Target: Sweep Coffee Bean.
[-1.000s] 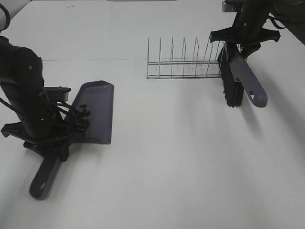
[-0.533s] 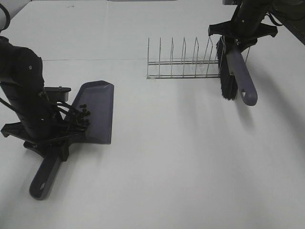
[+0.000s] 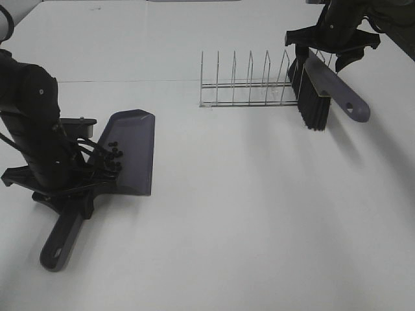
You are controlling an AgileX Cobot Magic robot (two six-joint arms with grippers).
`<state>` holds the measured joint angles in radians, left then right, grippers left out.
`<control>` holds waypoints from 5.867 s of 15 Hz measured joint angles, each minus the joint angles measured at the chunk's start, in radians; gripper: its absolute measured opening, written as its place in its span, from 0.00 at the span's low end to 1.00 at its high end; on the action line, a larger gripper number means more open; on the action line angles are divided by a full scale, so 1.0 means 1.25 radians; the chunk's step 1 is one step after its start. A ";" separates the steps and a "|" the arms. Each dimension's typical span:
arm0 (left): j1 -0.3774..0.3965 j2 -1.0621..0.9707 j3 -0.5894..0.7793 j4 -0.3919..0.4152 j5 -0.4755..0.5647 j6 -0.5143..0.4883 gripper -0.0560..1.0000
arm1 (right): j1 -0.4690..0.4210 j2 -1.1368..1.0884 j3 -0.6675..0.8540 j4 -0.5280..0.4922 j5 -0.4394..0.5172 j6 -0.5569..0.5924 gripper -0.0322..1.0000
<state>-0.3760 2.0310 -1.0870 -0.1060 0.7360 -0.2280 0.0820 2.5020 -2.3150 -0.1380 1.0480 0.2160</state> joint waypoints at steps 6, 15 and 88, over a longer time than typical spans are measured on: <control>-0.003 -0.027 0.008 -0.054 -0.045 0.001 0.36 | 0.000 -0.020 -0.035 0.000 0.083 0.000 0.68; -0.054 -0.029 0.008 -0.088 -0.082 0.009 0.37 | 0.000 -0.057 -0.039 0.000 0.129 0.000 0.68; 0.269 -1.626 0.471 0.002 0.261 0.227 0.62 | -0.073 -1.986 1.446 0.226 0.012 -0.308 0.68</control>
<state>-0.0400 -0.0020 -0.4980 -0.1030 1.0620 0.0560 -0.0090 0.0200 -0.5080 0.1440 1.0630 -0.1690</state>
